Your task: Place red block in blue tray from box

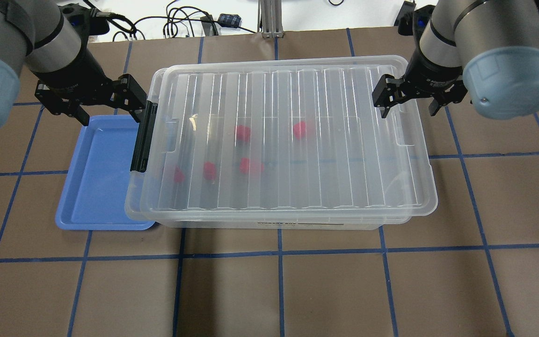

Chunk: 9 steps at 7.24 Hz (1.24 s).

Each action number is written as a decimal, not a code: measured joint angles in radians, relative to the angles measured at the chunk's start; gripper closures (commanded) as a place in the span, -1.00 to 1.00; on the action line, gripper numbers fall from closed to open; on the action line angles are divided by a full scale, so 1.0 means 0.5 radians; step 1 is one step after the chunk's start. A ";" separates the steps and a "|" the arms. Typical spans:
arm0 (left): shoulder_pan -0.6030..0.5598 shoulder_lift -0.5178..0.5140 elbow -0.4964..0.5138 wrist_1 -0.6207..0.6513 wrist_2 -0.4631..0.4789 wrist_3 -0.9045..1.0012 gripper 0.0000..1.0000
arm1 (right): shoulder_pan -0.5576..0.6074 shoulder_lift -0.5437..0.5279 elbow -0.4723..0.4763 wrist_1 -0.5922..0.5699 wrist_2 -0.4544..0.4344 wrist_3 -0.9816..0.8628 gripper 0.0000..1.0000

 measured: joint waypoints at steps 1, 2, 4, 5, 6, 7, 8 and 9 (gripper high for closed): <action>-0.002 -0.001 0.000 0.000 0.000 0.000 -1.00 | -0.058 0.019 0.079 -0.060 -0.002 -0.055 -0.99; -0.003 -0.001 -0.001 0.000 0.000 0.000 -1.00 | -0.101 0.028 0.143 -0.132 -0.005 -0.099 -0.98; -0.004 -0.002 -0.001 -0.002 0.000 0.000 -1.00 | -0.130 0.029 0.201 -0.221 -0.024 -0.190 -0.99; -0.004 -0.002 -0.001 -0.002 -0.001 0.000 -1.00 | -0.139 0.027 0.208 -0.234 -0.047 -0.220 -1.00; -0.004 -0.002 -0.001 -0.001 -0.002 0.000 -1.00 | -0.164 0.026 0.213 -0.238 -0.063 -0.265 -1.00; -0.004 -0.003 -0.002 -0.001 -0.003 0.000 -1.00 | -0.212 0.026 0.223 -0.238 -0.066 -0.321 -1.00; -0.004 -0.004 -0.003 -0.002 -0.003 0.000 -1.00 | -0.259 0.028 0.237 -0.242 -0.064 -0.357 -1.00; -0.004 -0.005 -0.003 -0.001 -0.002 0.000 -1.00 | -0.285 0.029 0.246 -0.256 -0.062 -0.378 -1.00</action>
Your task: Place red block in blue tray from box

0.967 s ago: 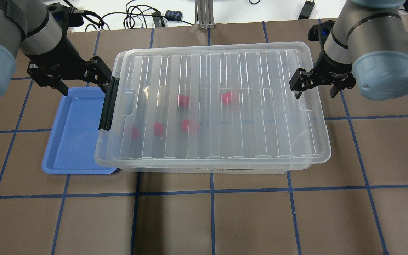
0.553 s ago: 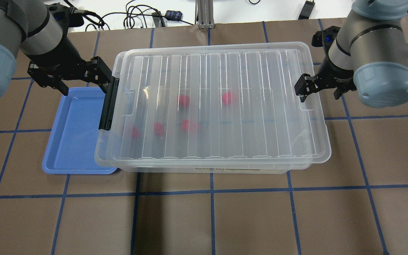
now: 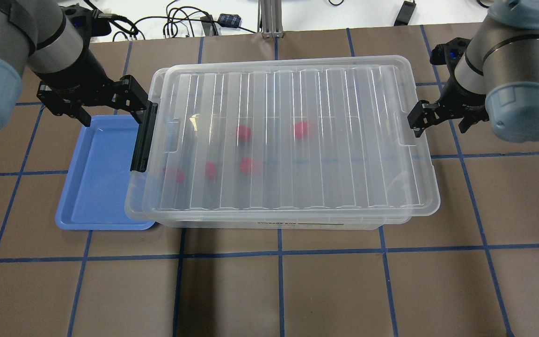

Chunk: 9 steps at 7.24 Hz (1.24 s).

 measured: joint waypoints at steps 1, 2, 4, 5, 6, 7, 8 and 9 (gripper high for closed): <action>0.001 0.000 0.000 0.001 0.001 0.000 -1.00 | -0.009 0.001 0.005 -0.010 0.000 -0.013 -1.00; 0.001 0.000 0.000 0.000 0.001 0.000 -1.00 | -0.014 0.002 0.006 -0.017 -0.001 -0.024 -1.00; 0.001 0.002 -0.016 0.004 0.000 -0.003 -1.00 | -0.038 0.003 0.000 -0.026 -0.004 -0.082 -1.00; 0.002 0.003 -0.027 0.012 0.001 -0.001 -1.00 | -0.085 0.002 0.001 -0.024 -0.004 -0.104 -1.00; 0.002 0.004 -0.032 0.016 0.003 -0.001 -1.00 | -0.144 0.002 0.003 -0.020 -0.004 -0.135 -1.00; 0.003 0.003 -0.033 0.016 0.003 0.000 -1.00 | -0.190 0.001 0.001 -0.018 -0.004 -0.175 -1.00; 0.005 0.003 -0.033 0.010 0.004 0.000 -1.00 | -0.234 0.001 0.000 -0.018 -0.005 -0.218 -1.00; 0.006 0.003 -0.031 0.006 0.005 0.000 -1.00 | -0.276 0.002 0.000 -0.021 -0.005 -0.283 -1.00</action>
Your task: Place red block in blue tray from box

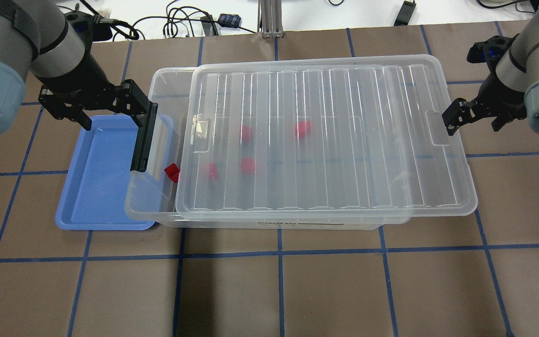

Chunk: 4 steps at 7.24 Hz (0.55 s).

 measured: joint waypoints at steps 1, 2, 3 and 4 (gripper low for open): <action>0.000 0.000 0.001 -0.002 0.000 0.000 -1.00 | -0.040 0.001 0.001 -0.003 0.001 -0.080 -1.00; 0.000 0.000 0.002 -0.002 0.001 0.000 -1.00 | -0.071 0.001 -0.001 -0.006 0.000 -0.128 -1.00; -0.001 -0.001 0.003 -0.002 0.002 0.000 -1.00 | -0.112 -0.001 -0.005 -0.006 0.000 -0.155 -1.00; -0.003 -0.008 0.004 0.000 -0.004 0.001 -1.00 | -0.174 -0.002 -0.007 -0.002 0.002 -0.183 -1.00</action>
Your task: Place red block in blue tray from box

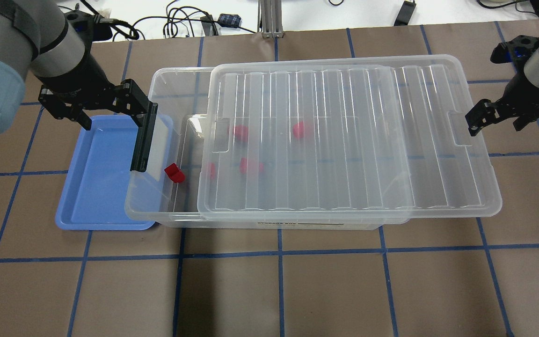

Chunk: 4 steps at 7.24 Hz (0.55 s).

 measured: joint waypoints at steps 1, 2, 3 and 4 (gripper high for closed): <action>-0.003 -0.014 0.001 0.006 -0.013 0.000 -1.00 | -0.059 0.000 -0.002 0.005 0.002 -0.034 -1.00; -0.005 -0.027 0.001 0.011 -0.022 -0.001 -1.00 | -0.101 0.000 -0.003 0.006 0.003 -0.072 -1.00; -0.008 -0.036 0.000 0.017 -0.022 -0.003 -1.00 | -0.131 0.001 -0.004 0.004 0.003 -0.125 -1.00; -0.011 -0.048 -0.002 0.027 -0.023 -0.009 -1.00 | -0.159 0.002 -0.004 0.003 0.003 -0.172 -1.00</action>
